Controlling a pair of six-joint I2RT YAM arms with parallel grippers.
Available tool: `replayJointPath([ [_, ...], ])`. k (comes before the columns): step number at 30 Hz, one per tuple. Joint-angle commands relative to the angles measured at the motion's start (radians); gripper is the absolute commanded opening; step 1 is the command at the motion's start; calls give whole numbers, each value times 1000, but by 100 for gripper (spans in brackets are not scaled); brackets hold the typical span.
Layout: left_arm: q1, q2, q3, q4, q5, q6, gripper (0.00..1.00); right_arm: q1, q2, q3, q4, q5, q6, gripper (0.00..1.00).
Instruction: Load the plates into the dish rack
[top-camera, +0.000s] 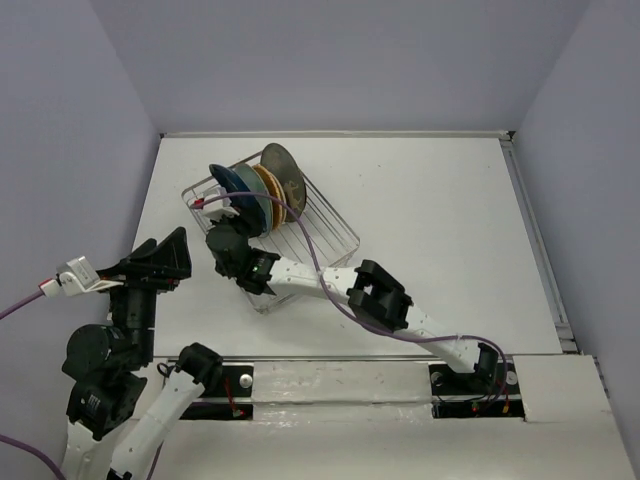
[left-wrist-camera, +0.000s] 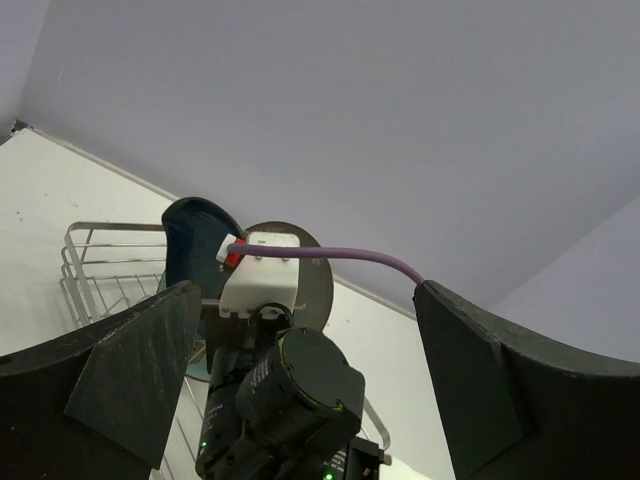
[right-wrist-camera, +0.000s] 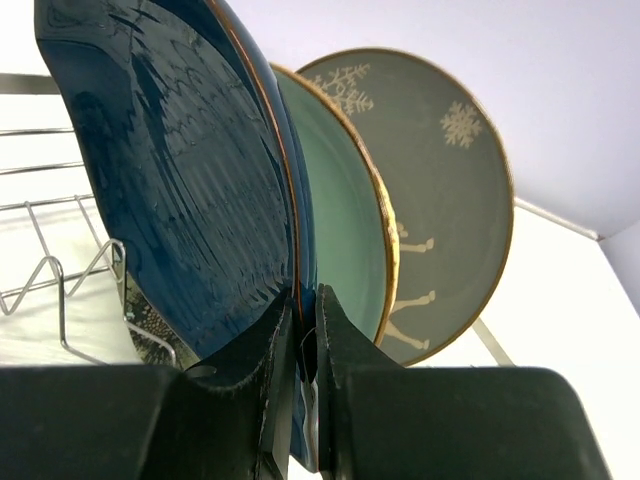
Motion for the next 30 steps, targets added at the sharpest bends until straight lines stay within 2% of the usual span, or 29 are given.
replayJointPath([
  [1, -4, 18, 2, 46, -1, 1, 99, 20, -90, 128, 203, -33, -85, 7],
  [3, -3, 16, 4, 51, 2, 1, 99, 20, -90, 149, 222, -33, -120, 7],
  [8, -4, 19, -1, 51, 11, -6, 99, 20, -103, 68, 173, -19, -39, 7],
  [14, -4, 20, -3, 45, 13, -3, 99, 20, -68, 74, 170, -8, -41, 7],
  [16, -3, 23, -4, 45, 11, -2, 99, 20, -70, 88, 164, -16, -34, 7],
  [20, -4, 26, -12, 57, 16, -2, 99, 20, -68, 149, 37, -46, 51, 7],
  [30, -4, 30, 10, 46, 24, -2, 99, 29, 30, 278, 15, 29, 71, 7],
])
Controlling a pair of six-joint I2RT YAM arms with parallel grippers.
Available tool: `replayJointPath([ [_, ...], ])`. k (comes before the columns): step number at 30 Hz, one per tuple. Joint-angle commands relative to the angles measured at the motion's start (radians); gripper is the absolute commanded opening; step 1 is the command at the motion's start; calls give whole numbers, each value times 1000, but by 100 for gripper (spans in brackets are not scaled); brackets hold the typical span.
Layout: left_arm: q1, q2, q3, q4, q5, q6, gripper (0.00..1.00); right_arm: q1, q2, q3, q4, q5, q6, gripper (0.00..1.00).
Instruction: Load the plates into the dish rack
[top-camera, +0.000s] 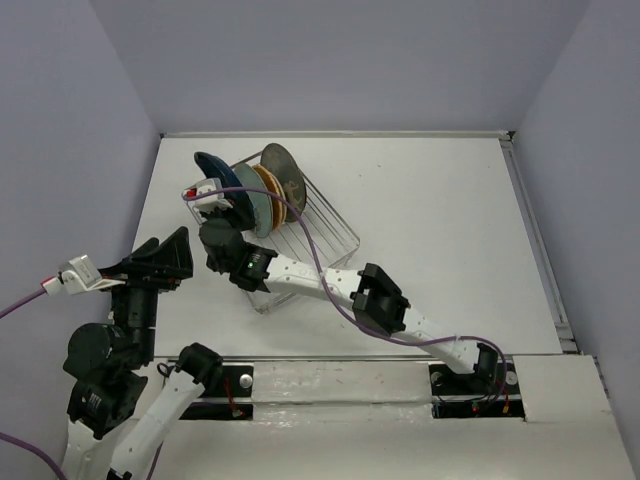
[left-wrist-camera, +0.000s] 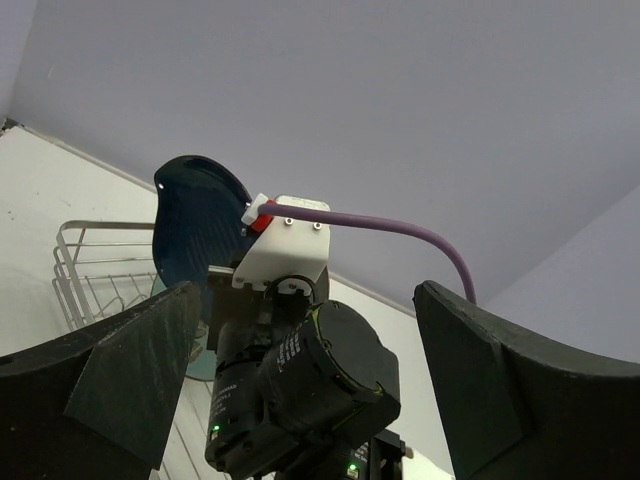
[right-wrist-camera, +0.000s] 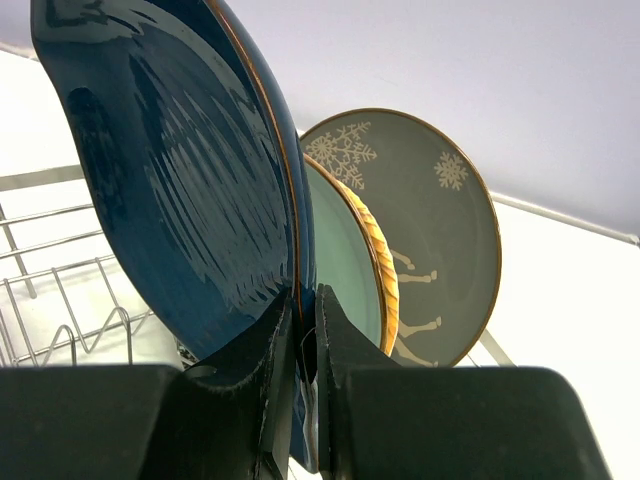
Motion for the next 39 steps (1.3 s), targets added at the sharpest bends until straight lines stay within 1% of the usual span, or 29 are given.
replayJointPath([
  [1, -5, 26, 16, 40, 9, 1, 99, 13, 10, 109, 84, 48, 47, 7],
  [8, -5, 23, 17, 23, 15, -6, 99, 13, 19, 89, 82, 75, 86, 7],
  [23, -5, 27, -7, 29, 12, -11, 99, 13, 52, 64, 64, 80, 142, 7],
  [31, -3, 33, -33, 41, 10, -11, 99, 31, 36, -3, 35, 69, 221, 7],
  [35, -3, 43, -44, 47, -5, -8, 99, 31, 36, -5, -26, 52, 276, 7],
  [39, -3, 44, -49, 49, -5, -11, 99, 40, 23, -37, -43, 49, 322, 7],
])
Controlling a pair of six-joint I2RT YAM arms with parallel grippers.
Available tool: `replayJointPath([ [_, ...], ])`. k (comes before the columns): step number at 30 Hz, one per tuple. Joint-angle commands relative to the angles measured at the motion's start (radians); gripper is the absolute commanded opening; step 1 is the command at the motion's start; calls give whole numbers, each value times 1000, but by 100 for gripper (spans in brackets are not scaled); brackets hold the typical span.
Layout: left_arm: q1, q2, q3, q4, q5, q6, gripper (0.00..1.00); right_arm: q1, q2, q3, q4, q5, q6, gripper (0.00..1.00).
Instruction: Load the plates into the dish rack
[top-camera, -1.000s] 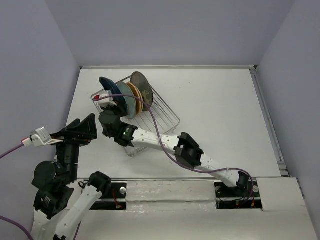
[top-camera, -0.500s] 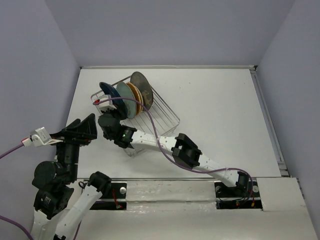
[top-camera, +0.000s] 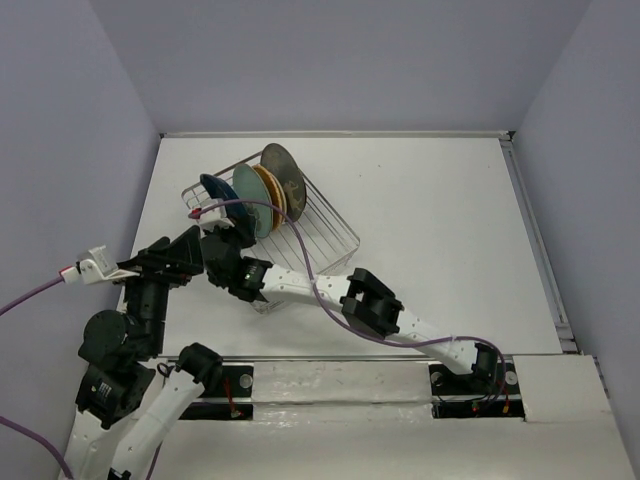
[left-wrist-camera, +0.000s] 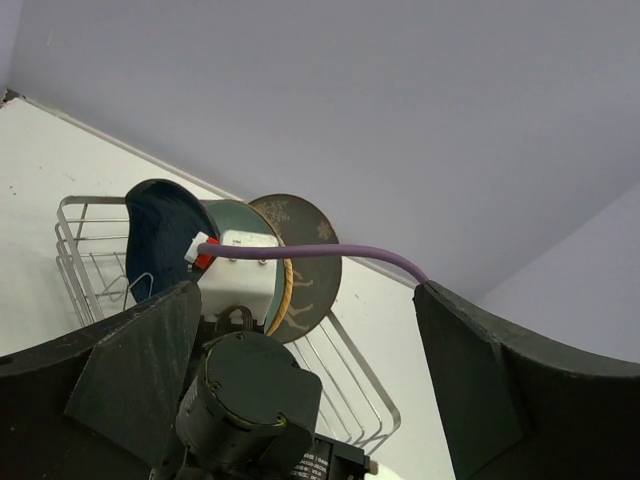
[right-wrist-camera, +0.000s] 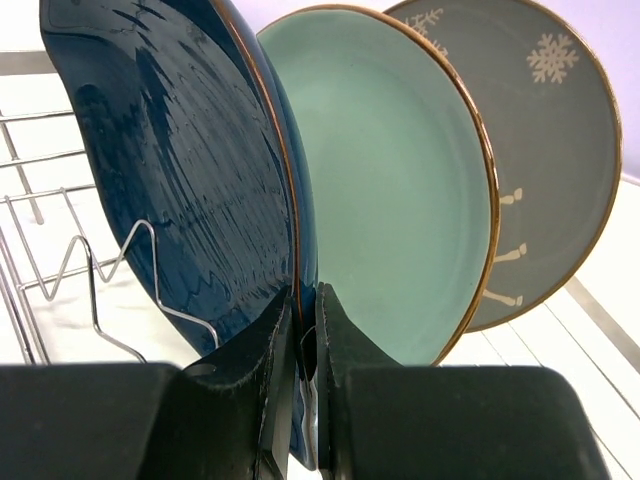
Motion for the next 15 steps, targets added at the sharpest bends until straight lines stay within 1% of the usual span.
replayJointPath([
  [1, -5, 19, -8, 54, -14, 0, 99, 25, -63, -21, 48, -4, 129, 9],
  [2, -5, 19, -10, 52, -13, 0, 99, 25, -71, -40, 34, -16, 144, 12],
  [3, -5, 22, -11, 52, -13, -2, 99, 25, -78, -48, 16, -24, 187, 22],
  [5, -5, 26, -16, 52, -13, -2, 99, 25, -107, -79, -28, -45, 247, 33],
  [6, -5, 25, -16, 51, -13, 0, 99, 25, -120, -94, -36, -54, 262, 41],
  [8, -5, 26, -19, 49, -14, 3, 99, 25, -187, -142, -79, -96, 327, 46],
  [9, -5, 26, -19, 49, -14, 4, 99, 25, -187, -159, -79, -96, 348, 47],
  [11, -5, 26, -17, 46, -19, 9, 99, 25, -251, -198, -101, -135, 396, 50],
  [12, -5, 29, -17, 43, -22, 12, 99, 25, -273, -238, -110, -151, 407, 54],
  [13, -3, 29, -16, 43, -25, 13, 99, 25, -297, -260, -110, -165, 417, 56],
  [14, -3, 31, -16, 45, -28, 15, 99, 25, -349, -283, -115, -200, 439, 61],
  [15, -5, 31, -14, 45, -29, 16, 99, 25, -376, -335, -116, -221, 450, 63],
])
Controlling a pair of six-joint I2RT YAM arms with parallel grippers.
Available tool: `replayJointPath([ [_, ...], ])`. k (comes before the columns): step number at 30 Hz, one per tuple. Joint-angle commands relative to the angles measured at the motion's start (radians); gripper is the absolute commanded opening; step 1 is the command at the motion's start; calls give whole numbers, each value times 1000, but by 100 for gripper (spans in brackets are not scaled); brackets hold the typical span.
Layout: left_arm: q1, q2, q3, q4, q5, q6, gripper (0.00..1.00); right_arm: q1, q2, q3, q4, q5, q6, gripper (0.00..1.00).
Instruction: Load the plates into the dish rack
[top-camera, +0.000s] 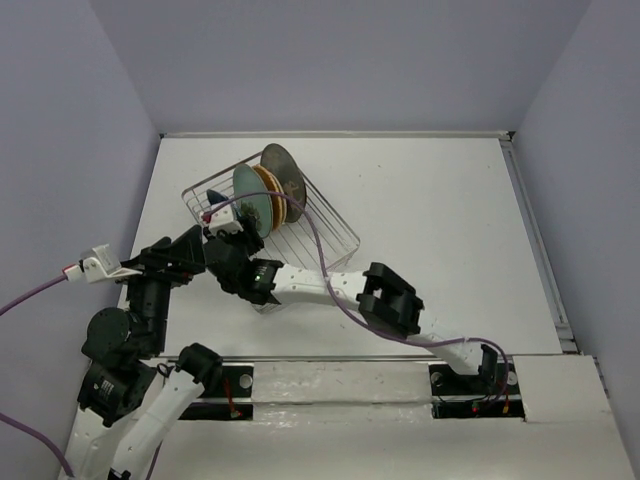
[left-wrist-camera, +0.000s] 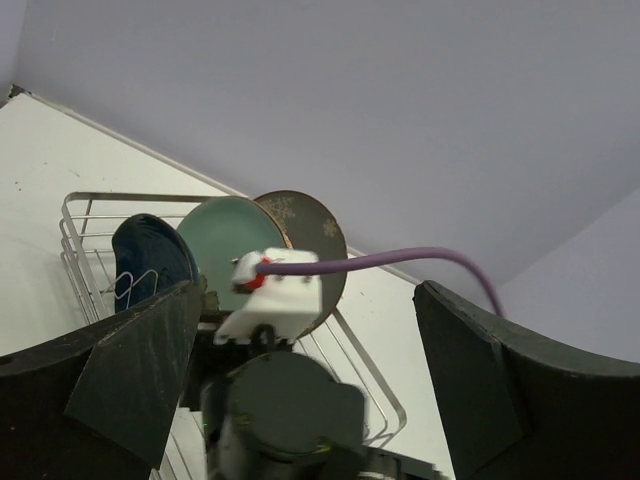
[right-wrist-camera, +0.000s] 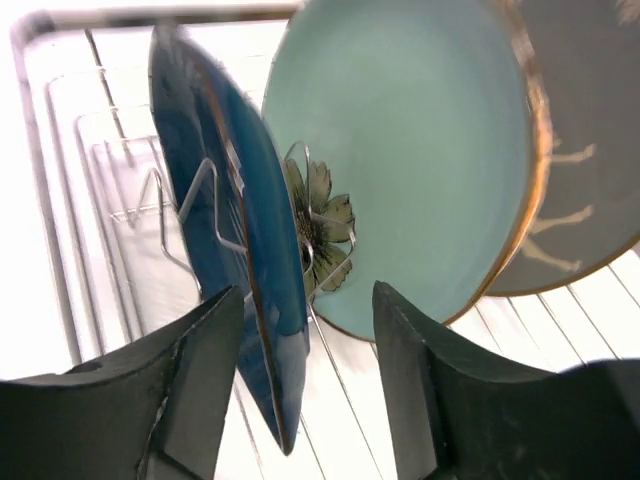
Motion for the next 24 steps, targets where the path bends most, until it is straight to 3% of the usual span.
replayJointPath([
  [1, -5, 28, -3, 39, -29, 18, 99, 9, -226, -100, 23, -121, 145, 66],
  [9, -3, 52, -29, 49, -32, 19, 99, -23, -584, -456, 41, -454, 236, 94],
  [14, -5, 69, -73, 47, 5, 37, 99, -44, -848, -769, 102, -605, 179, 98],
  [19, -5, 104, -101, 50, 54, 94, 99, -64, -1187, -1149, 141, -641, 156, 98],
  [24, 3, 124, -110, 85, 91, 119, 99, -83, -1572, -1396, 141, -499, 231, 100],
])
